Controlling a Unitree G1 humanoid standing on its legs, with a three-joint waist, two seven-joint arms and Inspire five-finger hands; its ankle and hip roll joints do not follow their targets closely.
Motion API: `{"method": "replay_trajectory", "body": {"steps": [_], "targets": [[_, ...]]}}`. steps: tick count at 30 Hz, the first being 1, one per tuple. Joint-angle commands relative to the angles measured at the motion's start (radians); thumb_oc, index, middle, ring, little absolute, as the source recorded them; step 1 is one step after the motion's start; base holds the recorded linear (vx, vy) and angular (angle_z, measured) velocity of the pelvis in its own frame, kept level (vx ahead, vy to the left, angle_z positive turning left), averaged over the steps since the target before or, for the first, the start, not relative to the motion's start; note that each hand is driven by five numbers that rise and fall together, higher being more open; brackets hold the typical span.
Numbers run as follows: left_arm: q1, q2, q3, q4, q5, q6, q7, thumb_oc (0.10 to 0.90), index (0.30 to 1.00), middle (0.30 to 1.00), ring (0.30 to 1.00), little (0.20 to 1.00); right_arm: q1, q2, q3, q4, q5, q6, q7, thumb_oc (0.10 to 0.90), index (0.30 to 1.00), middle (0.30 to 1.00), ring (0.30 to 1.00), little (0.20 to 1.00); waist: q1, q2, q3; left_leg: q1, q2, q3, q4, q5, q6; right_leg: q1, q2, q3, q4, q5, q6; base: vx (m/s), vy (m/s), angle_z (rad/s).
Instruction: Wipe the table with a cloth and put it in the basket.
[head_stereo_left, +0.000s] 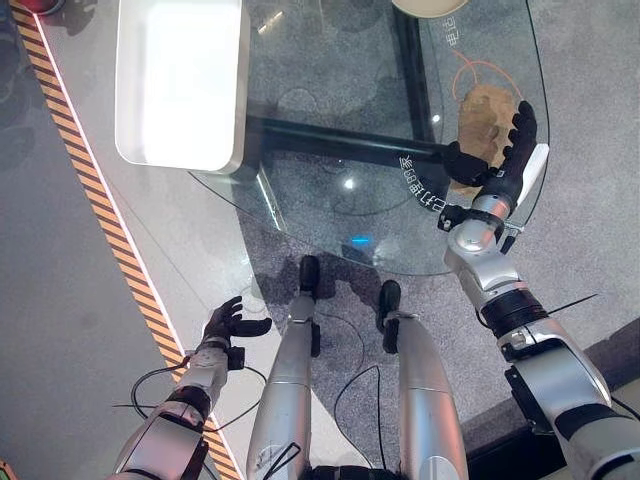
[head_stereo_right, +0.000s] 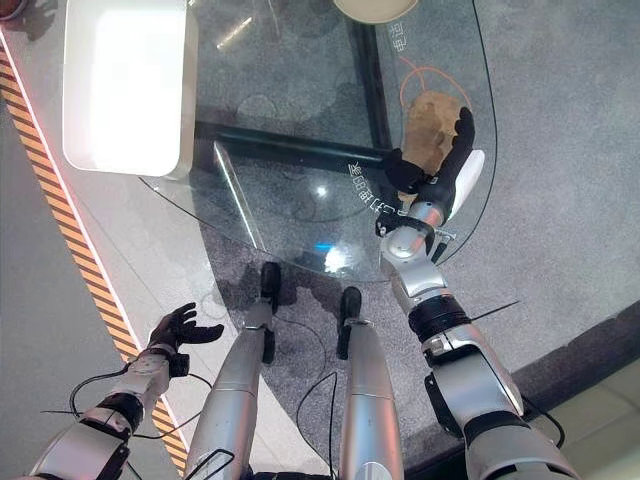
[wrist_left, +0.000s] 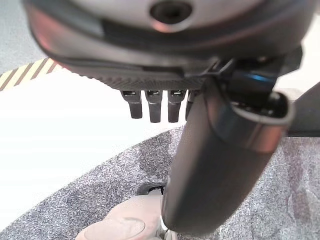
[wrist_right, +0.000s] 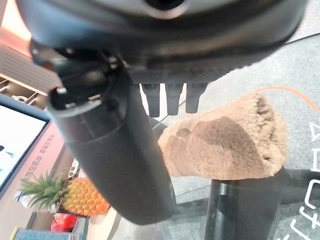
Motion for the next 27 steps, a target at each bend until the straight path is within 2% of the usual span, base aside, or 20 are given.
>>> {"method": "replay_trajectory", "body": {"steps": [1,12,27], "targets": [[0.056,-0.029,-0.028,0.013,-0.014,-0.021,0.039,0.8,0.9,0.9,0.9,0.9,-0.088,-0.052,0.012,-0.019,0.004,-0.015,-0.038,0.8,0.9,0.9,0.9,0.9,-0.003,0.03,-0.021,0.034,-0.084,0.05,0.157,-0.196,0.071,0.08,0.042,0.01,-0.216,0.082,-0.002,0.0,0.0,0.0],[0.049,-0.04,-0.043,0.012,-0.017,-0.012,0.039,0.8,0.9,0.9,0.9,0.9,-0.147,-0.046,0.022,0.091,-0.007,0.035,-0.092,0.8,0.9,0.9,0.9,0.9,0.009,0.043,-0.021,0.044,-0.088,0.051,0.149,-0.191,0.073,0.084,0.04,0.005,-0.214,0.085,-0.001,0.0,0.001,0.0],[0.027,-0.046,-0.065,0.016,-0.028,0.0,0.04,0.8,0.9,0.9,0.9,0.9,-0.184,-0.032,0.049,0.237,-0.036,0.083,-0.086,0.8,0.9,0.9,0.9,0.9,0.02,0.056,-0.021,0.044,-0.092,0.046,0.135,-0.183,0.075,0.078,0.04,-0.003,-0.215,0.091,0.003,0.0,0.0,0.0]]}}
